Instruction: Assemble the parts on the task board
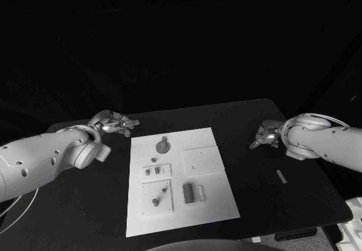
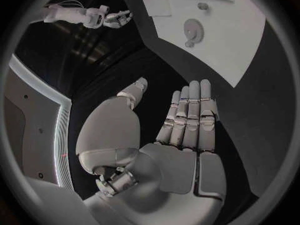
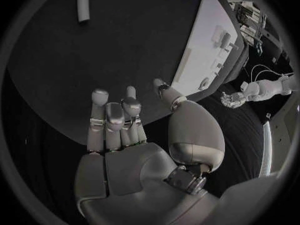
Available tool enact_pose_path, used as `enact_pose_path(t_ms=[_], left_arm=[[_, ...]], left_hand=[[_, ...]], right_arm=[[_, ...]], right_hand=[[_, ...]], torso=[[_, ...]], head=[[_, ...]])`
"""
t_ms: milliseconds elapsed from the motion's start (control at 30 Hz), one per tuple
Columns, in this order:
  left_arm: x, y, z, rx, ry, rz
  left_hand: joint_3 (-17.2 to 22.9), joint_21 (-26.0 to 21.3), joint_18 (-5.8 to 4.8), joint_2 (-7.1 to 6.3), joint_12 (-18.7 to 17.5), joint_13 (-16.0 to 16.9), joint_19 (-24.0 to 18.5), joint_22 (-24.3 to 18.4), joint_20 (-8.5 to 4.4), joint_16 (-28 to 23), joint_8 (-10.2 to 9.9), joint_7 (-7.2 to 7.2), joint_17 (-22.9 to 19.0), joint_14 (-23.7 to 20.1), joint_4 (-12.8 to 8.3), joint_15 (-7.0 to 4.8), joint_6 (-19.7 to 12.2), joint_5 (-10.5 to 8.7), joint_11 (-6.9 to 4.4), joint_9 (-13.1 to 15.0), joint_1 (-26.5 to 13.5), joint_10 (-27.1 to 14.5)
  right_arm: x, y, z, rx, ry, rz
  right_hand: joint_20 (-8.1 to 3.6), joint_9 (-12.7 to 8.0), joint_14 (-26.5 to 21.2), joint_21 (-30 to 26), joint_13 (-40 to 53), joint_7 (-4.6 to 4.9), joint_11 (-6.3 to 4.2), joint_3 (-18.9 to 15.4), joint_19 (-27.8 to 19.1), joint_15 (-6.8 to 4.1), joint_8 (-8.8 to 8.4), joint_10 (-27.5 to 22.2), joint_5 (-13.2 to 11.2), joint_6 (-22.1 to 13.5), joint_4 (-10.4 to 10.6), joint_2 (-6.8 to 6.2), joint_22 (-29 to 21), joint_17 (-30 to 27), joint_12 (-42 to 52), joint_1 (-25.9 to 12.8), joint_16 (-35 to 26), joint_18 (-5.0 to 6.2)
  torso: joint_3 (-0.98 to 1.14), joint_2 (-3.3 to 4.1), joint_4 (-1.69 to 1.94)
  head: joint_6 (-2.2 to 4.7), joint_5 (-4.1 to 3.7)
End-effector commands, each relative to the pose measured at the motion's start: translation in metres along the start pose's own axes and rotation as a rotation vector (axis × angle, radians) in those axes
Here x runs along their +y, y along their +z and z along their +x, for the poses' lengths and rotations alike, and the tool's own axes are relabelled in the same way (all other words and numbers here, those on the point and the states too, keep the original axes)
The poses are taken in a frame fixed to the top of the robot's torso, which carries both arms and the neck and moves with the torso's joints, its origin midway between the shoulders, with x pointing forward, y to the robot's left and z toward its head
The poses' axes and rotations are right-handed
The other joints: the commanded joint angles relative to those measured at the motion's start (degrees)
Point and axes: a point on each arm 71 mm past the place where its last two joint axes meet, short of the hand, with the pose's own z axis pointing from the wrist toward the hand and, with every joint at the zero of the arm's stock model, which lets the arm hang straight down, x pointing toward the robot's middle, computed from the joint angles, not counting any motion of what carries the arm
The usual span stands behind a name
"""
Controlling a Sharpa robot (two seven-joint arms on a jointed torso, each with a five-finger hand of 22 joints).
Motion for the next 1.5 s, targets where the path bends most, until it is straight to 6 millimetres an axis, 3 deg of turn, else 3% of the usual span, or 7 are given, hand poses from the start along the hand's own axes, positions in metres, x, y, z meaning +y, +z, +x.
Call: enact_pose_path(t_ms=[33,367,600,767,933,1133,1500], left_arm=[[0.000,0.000,0.007,0.029,-0.037,0.025],[0.007,-0.001,0.021,0.057,-0.036,0.005],[0.010,-0.001,0.023,0.059,-0.038,-0.003],[0.010,-0.001,0.023,0.061,-0.038,-0.004],[0.010,-0.001,0.024,0.064,-0.039,-0.003],[0.009,-0.001,0.024,0.065,-0.039,-0.003],[0.010,-0.002,0.024,0.065,-0.039,-0.006]], left_hand=[[-0.6,-0.3,0.64,0.11,0.2,-0.1,-0.1,0.1,0.15,-0.5,0.3,-0.27,0.1,0.2,-0.1,0.10,-0.1,-0.20,-0.25,0.0,0.5,0.3],[-1.1,-0.4,0.63,0.22,0.2,-0.1,0.0,0.0,0.17,-0.6,0.2,-0.24,0.1,0.2,-0.1,0.11,-0.2,-0.20,-0.24,0.0,0.6,0.3],[-1.4,-0.4,0.64,0.27,0.2,-0.1,0.0,0.0,0.16,-0.6,0.2,-0.21,0.2,0.2,0.0,0.10,-0.3,-0.20,-0.24,-0.1,0.6,0.3],[-1.5,-0.5,0.65,0.24,0.2,-0.1,0.0,0.0,0.16,-0.7,0.2,-0.22,0.2,0.2,0.1,0.10,-0.2,-0.20,-0.24,-0.1,0.6,0.3],[-1.6,-0.5,0.66,0.35,0.2,-0.1,0.0,0.0,0.15,-0.7,0.2,-0.23,0.2,0.3,0.1,0.10,-0.2,-0.18,-0.26,-0.1,0.7,0.3],[-1.8,-0.5,0.65,0.32,0.2,-0.1,0.0,0.0,0.16,-0.8,0.3,-0.25,0.2,0.3,0.2,0.10,-0.1,-0.20,-0.28,-0.1,0.6,0.4],[-2.0,-0.6,0.66,0.33,0.2,-0.1,0.0,0.0,0.16,-0.8,0.3,-0.27,0.3,0.3,0.4,0.10,-0.1,-0.19,-0.28,-0.1,0.6,0.4]], right_arm=[[-0.010,0.001,0.003,0.004,-0.035,0.009],[-0.044,-0.002,0.012,0.052,-0.107,0.088],[-0.063,-0.011,0.017,0.108,-0.161,0.121],[-0.067,-0.015,0.021,0.164,-0.180,0.138],[-0.068,-0.017,0.028,0.246,-0.192,0.151],[-0.066,-0.018,0.035,0.252,-0.232,0.148],[-0.064,-0.013,0.060,0.272,-0.328,0.149]], right_hand=[[-0.05,0.1,-0.5,-0.2,-0.1,0.12,0.11,-0.3,-0.3,0.02,-0.25,-0.4,-0.2,-0.5,-0.2,0.05,0.9,0.0,-0.3,0.5,-0.3,1.15],[0.70,0.1,-1.9,-1.0,-0.5,0.66,0.71,-0.6,-1.5,0.44,-0.61,-2.0,-0.2,-2.1,0.6,-0.45,0.8,0.0,-1.1,-0.2,-0.8,1.15],[1.58,-0.6,-3.8,-1.9,-0.7,1.58,1.50,-1.1,-3.0,1.16,-2.11,-3.9,-0.2,-5.6,2.0,-1.61,1.0,0.2,-1.5,-1.4,-1.1,1.15],[1.86,-0.9,-4.2,-2.0,-1.0,1.79,1.70,-1.7,-3.4,1.44,-2.05,-4.1,-1.1,-5.7,3.7,-1.96,1.0,0.3,-1.5,-3.5,-0.9,1.13],[1.79,-1.2,-4.9,-2.3,-1.3,1.80,1.71,-3.7,-4.3,1.46,-2.17,-4.7,-2.5,-6.2,7.4,-2.26,1.0,0.5,-1.5,-8.8,-0.8,1.15],[1.48,-1.1,-5.0,-2.2,-1.3,1.63,1.55,-3.9,-4.3,1.37,-1.76,-4.7,-2.5,-5.7,7.9,-2.20,1.1,0.6,-1.2,-8.8,-0.5,1.15],[1.21,-1.0,-4.8,-1.9,-1.4,1.41,1.34,-3.7,-4.1,1.24,-1.31,-4.5,-2.5,-5.2,8.5,-2.09,1.2,0.7,-0.7,-8.3,-0.2,1.15]], torso=[[0.19,-1.24,-0.66],[0.24,-2.69,-1.23],[0.26,-3.08,-1.54],[0.23,-2.83,-1.50],[0.19,-2.70,-1.45],[0.11,-2.65,-1.44],[0.01,-2.53,-1.31]], head=[[-0.01,-0.40],[-0.41,-2.72],[-0.94,-3.42],[-1.05,-4.11],[-1.45,-4.64],[-1.98,-6.02],[-2.77,-6.91]])
